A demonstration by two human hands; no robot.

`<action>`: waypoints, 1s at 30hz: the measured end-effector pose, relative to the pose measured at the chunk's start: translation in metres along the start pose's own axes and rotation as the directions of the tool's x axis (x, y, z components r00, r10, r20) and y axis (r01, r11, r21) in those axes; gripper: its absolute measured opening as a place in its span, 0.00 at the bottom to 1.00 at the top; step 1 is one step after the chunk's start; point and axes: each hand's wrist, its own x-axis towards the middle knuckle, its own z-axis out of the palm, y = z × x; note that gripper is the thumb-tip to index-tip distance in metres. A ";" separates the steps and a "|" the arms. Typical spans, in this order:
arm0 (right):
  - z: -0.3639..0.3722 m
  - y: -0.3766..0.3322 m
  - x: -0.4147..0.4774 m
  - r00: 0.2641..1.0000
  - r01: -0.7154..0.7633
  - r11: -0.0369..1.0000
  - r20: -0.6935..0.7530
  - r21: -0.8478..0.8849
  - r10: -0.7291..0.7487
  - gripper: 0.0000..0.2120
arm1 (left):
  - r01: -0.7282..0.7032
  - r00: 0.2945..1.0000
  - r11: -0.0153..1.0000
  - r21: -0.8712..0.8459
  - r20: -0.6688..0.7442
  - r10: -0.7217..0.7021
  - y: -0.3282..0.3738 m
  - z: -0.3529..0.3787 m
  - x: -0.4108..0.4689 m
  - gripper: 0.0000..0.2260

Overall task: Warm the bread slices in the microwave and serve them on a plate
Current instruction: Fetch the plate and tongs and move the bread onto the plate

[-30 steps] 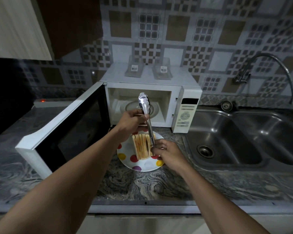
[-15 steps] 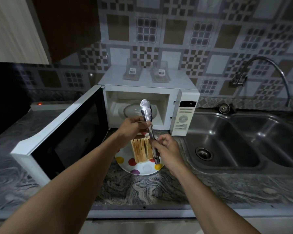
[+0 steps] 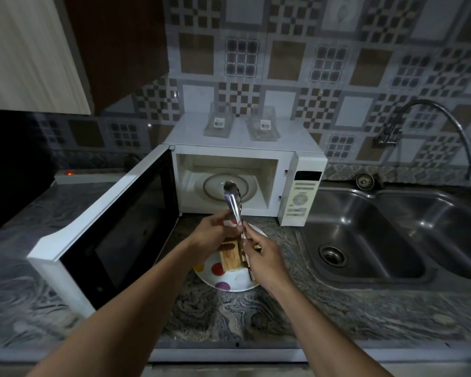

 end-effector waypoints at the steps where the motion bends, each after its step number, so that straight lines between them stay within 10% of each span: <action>1: 0.000 0.002 0.001 1.000 -0.009 1.000 0.017 0.005 0.009 0.21 | -0.004 0.999 1.000 -0.031 -0.039 0.003 -0.004 0.001 0.002 0.17; 8: -0.014 0.029 0.027 0.994 -0.104 0.965 0.018 -0.241 0.111 0.20 | -0.002 0.969 0.998 -0.061 -0.248 -0.013 -0.010 0.000 0.011 0.11; 19: -0.043 0.068 0.081 0.974 -0.143 0.639 0.006 -0.756 0.226 0.26 | 0.132 0.862 0.975 0.180 -0.507 -0.023 -0.049 -0.034 0.032 0.09; 30: -0.038 0.102 0.090 0.957 0.073 0.453 0.190 -0.889 0.220 0.25 | 0.408 0.830 0.696 0.591 -0.557 -0.015 -0.092 -0.043 0.050 0.10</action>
